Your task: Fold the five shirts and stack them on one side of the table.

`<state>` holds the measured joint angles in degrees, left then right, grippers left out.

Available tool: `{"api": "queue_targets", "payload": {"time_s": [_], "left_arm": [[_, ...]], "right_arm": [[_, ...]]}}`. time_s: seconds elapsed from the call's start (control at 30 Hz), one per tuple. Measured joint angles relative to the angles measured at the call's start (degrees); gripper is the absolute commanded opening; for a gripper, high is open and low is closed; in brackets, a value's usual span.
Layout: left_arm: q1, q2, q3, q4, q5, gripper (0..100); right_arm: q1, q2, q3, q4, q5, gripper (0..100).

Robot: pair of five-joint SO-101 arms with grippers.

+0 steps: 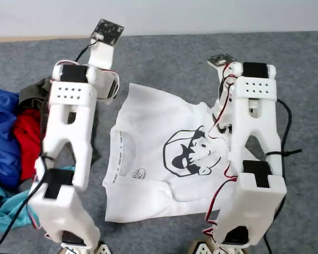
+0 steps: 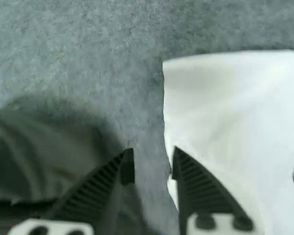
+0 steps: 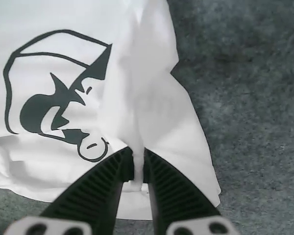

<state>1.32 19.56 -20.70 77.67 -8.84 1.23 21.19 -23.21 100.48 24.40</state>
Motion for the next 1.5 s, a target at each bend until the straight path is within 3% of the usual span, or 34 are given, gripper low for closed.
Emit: {"api": "queue_targets", "payload": {"time_s": [0.2, 0.5, 0.83, 1.23, 1.43, 1.5], "left_arm": [[0.0, 14.95, -13.19, 0.09, 0.0, 20], [0.18, 35.6, -33.49, 6.33, 0.09, 20], [3.6, 49.05, -50.81, 13.27, 0.09, 20], [3.69, 51.34, -53.01, 20.75, 0.26, 15], [3.96, 51.34, -53.01, 21.01, 0.26, 0], [3.96, 51.34, -53.01, 21.1, 0.09, 0]], "right_arm": [[1.23, 0.0, 0.0, 0.0, 0.0, 1.0], [1.23, 0.0, 0.0, 0.0, 0.0, 1.0], [1.23, 0.0, 0.0, 0.0, 0.0, 1.0], [1.23, 0.0, 0.0, 0.0, 0.0, 1.0], [1.23, 0.0, 0.0, 0.0, 0.0, 1.0], [1.23, 0.0, 0.0, 0.0, 0.0, 1.0]]}}
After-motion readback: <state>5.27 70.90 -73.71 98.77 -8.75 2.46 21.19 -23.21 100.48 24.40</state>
